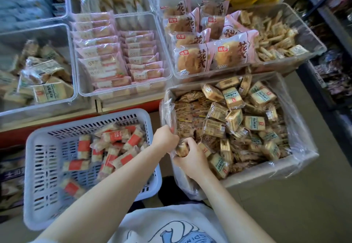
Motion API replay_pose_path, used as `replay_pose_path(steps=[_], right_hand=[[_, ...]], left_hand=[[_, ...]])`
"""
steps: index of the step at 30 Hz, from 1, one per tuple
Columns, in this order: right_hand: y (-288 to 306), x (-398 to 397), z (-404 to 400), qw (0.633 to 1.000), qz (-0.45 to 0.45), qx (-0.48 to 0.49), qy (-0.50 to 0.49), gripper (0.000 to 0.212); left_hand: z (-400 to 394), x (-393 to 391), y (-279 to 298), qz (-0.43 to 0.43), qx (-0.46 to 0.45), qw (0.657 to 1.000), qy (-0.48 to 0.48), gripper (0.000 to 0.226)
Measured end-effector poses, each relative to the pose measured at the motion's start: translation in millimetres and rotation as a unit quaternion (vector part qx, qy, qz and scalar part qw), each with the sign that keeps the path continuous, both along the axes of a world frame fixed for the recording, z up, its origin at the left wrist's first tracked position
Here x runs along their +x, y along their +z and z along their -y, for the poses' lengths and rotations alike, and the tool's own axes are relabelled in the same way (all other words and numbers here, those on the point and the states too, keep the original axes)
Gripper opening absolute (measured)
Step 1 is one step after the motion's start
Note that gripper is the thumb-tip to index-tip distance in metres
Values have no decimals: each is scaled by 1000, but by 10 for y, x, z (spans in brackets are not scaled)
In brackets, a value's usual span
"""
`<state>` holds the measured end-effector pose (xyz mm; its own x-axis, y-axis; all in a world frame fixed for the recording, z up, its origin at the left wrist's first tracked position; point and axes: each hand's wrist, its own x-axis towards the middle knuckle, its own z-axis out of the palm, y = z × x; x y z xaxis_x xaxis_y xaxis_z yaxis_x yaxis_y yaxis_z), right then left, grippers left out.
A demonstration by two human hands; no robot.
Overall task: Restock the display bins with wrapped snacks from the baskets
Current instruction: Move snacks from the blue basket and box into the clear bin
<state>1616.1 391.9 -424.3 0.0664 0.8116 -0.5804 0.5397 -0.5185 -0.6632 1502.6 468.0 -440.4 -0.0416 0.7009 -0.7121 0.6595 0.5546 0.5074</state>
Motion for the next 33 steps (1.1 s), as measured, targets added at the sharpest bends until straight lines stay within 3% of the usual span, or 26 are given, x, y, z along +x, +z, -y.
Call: replay_pose_path(steps=[6, 9, 13, 15, 17, 19, 21, 25, 27, 30, 33], right_hand=[[6, -142, 11, 998, -61, -12, 16, 34], [-80, -269, 47, 995, -86, -33, 32, 35], [-78, -193, -37, 984, -143, -86, -67, 32], [-40, -70, -98, 951, -233, -116, -170, 28], [43, 0, -178, 880, -364, -129, -276, 32], [151, -14, -271, 821, -441, -144, -332, 43], [248, -106, -371, 794, -473, -157, -349, 54], [333, -565, -573, 805, -472, -163, -320, 77], [366, -939, -686, 818, -463, -182, -287, 66], [428, -1602, -864, 845, -439, -201, -228, 48], [580, -2317, -1099, 880, -405, -177, -173, 36]], left_hand=[[16, -251, 73, -29, -3, 999, -12, 3], [72, -440, 7, -23, -27, 999, 5, 16], [97, -520, -23, -5, -29, 1000, -1, 13], [97, -549, 7, 23, -37, 999, -11, 16], [89, -655, 64, 77, -57, 995, -11, 37], [75, -859, 151, 86, -34, 995, -22, 57], [83, -1124, 269, 46, 38, 998, -14, 47], [170, -1846, 478, -25, 169, 982, 83, 30], [209, -2316, 522, -96, 228, 964, 95, 36], [211, -2994, 513, -223, 292, 928, 70, 63], [212, -3443, 411, -290, 253, 923, -22, 77]])
